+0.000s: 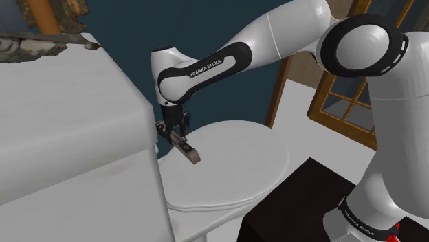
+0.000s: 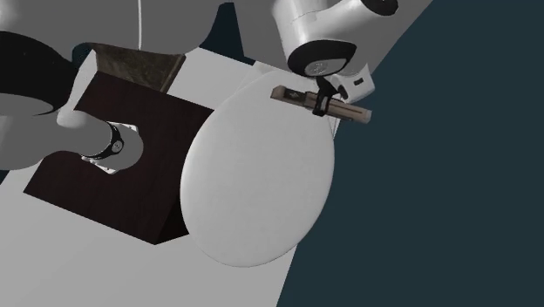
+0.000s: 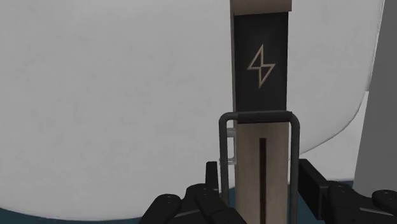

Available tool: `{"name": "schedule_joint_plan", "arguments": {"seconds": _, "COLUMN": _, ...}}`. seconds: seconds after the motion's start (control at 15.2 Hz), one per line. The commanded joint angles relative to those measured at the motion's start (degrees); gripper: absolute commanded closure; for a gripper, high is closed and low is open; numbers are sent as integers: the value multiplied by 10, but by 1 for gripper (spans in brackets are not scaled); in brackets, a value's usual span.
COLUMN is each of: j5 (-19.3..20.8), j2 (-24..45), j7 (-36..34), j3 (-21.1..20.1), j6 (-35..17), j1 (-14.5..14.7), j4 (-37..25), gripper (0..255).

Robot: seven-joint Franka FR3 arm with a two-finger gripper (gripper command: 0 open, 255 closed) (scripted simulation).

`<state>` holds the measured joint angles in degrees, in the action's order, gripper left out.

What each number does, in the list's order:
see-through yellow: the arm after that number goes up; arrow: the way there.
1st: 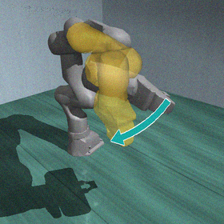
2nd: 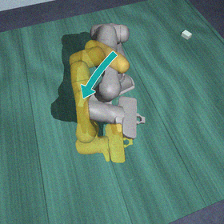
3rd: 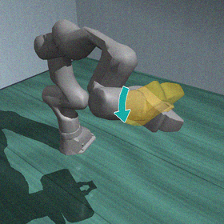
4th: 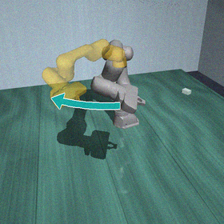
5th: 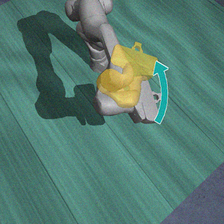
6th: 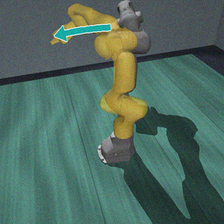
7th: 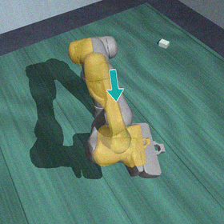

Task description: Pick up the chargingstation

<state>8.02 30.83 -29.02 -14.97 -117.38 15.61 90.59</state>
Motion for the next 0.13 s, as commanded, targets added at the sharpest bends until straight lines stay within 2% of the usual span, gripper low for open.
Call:
{"name": "schedule_joint_plan", "arguments": {"seconds": 0.0, "j5": -1, "j2": -3, "j7": 1, "j3": -1, "j6": 8, "j1": 0, "j4": -6, "gripper": 255}}
{"name": "schedule_joint_plan", "arguments": {"seconds": 0.07, "j5": -1, "j2": -3, "j7": 1, "j3": -1, "j6": 8, "j1": 0, "j4": -6, "gripper": 255}}
